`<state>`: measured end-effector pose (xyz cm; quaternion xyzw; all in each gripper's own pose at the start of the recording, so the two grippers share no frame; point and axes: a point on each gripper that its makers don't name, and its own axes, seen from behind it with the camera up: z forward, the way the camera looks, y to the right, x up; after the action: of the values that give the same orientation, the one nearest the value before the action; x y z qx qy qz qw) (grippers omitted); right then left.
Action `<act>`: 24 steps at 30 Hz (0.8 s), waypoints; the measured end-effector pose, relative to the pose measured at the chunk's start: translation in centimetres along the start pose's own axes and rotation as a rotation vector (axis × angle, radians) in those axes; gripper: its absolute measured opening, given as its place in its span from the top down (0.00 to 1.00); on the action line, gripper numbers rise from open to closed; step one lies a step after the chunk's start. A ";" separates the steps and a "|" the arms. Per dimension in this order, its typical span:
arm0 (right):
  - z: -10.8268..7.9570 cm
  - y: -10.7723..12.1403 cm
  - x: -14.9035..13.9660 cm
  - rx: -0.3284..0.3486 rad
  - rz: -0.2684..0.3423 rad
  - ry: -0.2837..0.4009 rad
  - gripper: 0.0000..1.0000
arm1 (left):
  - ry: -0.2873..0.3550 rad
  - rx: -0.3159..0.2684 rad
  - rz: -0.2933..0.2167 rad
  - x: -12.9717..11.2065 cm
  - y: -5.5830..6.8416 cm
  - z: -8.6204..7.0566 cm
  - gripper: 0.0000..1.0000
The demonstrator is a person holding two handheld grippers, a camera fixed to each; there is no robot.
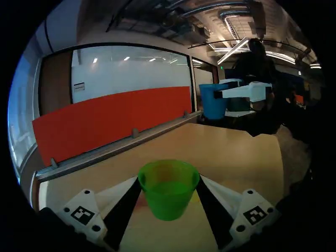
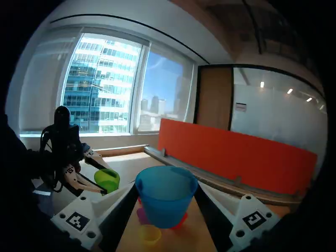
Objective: Pour water
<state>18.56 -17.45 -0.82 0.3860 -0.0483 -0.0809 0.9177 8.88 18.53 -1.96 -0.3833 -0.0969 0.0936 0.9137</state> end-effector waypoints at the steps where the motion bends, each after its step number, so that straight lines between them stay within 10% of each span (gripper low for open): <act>1: 0.1 0.2 -0.6 -0.001 0.002 -0.009 0.09 | -0.009 0.001 -0.003 -0.4 -0.2 0.1 0.13; 24: 1.9 3.3 -14.0 0.003 0.005 -0.225 0.09 | -0.256 -0.027 0.003 -8.9 -1.9 3.6 0.13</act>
<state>4.92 -13.90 2.45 0.3759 -0.1521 -0.1212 0.9060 -0.39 17.49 0.90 -0.3807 -0.2134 0.1417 0.8885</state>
